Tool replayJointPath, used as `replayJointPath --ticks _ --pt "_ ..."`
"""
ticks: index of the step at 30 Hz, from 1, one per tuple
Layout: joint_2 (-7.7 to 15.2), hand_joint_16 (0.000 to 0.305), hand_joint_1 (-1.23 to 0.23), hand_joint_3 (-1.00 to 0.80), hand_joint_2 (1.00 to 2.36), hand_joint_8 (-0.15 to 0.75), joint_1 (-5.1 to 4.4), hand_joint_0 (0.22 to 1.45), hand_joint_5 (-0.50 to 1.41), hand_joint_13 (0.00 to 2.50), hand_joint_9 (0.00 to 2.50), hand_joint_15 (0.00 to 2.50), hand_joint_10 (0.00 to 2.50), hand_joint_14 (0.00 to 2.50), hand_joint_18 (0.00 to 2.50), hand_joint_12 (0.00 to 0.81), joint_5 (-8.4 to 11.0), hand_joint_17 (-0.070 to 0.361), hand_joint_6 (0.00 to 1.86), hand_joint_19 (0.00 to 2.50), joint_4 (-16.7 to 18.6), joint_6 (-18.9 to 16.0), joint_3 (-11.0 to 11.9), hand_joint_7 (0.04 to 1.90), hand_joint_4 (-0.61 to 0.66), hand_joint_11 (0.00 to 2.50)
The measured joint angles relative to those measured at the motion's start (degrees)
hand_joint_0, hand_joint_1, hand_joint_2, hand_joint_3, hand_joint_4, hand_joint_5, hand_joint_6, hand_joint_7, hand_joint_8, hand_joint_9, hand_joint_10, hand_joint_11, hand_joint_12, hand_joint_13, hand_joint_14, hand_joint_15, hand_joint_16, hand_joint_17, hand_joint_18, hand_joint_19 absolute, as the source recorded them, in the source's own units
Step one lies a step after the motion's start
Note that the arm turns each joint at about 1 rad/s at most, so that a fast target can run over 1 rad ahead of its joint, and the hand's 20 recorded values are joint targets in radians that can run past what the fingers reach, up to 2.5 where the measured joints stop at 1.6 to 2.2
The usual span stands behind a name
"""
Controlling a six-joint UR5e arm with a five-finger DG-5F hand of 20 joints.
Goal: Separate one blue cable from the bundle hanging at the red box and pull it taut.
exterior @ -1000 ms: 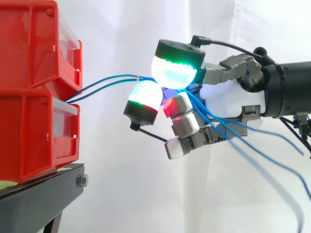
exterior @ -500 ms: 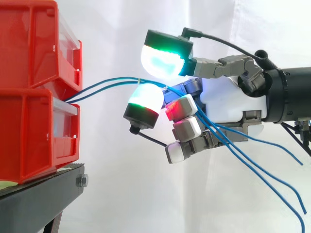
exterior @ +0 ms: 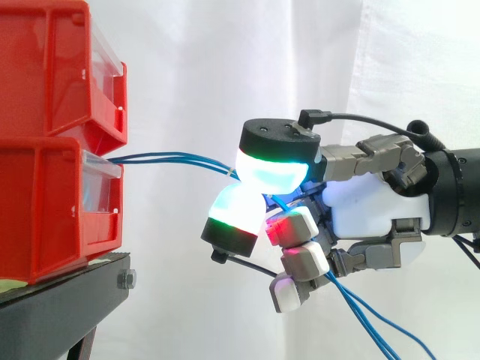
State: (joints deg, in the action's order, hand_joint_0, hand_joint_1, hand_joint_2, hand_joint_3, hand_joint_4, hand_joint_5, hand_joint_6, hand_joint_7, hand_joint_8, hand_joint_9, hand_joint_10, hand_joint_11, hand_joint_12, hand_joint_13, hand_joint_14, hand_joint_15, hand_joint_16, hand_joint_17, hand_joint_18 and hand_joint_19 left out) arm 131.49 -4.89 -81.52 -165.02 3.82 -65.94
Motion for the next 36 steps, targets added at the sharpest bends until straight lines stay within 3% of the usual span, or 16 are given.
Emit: replayJointPath --ticks 5,8,12,16,22,28,36 --pt "0.0 0.036 -0.9 -0.5 1.0 0.373 -0.22 0.77 -0.2 1.23 1.16 0.65 0.02 0.02 0.92 0.406 0.38 0.081 0.83 0.41 -0.4 0.8 -0.1 1.04 0.24 0.93" --pt "0.0 0.036 -0.83 -0.5 1.0 0.376 -0.38 0.65 -0.19 1.25 1.18 0.66 0.02 0.02 0.93 0.4 0.73 0.08 0.83 0.43 -0.6 1.6 -0.1 1.06 0.23 0.93" --pt "0.0 0.038 -0.61 -0.5 1.0 0.384 -0.52 0.56 -0.18 1.29 1.25 0.66 0.02 0.02 0.96 0.408 1.25 0.086 0.8 0.46 -0.7 2.5 -0.1 1.05 0.22 0.91" --pt "0.0 0.038 -0.43 -0.5 1.0 0.374 -0.55 0.62 -0.15 1.31 1.28 0.68 0.02 0.02 0.97 0.399 1.41 0.086 0.75 0.49 -0.8 2.7 -0.2 1.1 0.22 0.9" --pt "0.0 0.039 -0.5 -0.34 1.01 0.38 -0.62 0.66 -0.13 1.32 1.3 0.68 0.02 0.02 0.97 0.397 2.03 0.087 0.67 0.49 -0.6 3.2 -0.2 1.2 0.2 0.91" --pt "0.0 0.039 -0.61 -0.18 1.02 0.385 -0.35 0.65 -0.13 1.31 1.29 0.68 0.02 0.02 0.97 0.406 3.98 0.088 0.65 0.47 0.4 4.4 -0.2 1.26 0.21 0.92" --pt "0.0 0.039 -0.77 -0.09 1.02 0.388 0.11 0.65 -0.17 1.29 1.27 0.68 0.02 0.02 0.96 0.412 4.67 0.088 0.77 0.44 3.0 7.8 -0.2 1.16 0.23 0.96"
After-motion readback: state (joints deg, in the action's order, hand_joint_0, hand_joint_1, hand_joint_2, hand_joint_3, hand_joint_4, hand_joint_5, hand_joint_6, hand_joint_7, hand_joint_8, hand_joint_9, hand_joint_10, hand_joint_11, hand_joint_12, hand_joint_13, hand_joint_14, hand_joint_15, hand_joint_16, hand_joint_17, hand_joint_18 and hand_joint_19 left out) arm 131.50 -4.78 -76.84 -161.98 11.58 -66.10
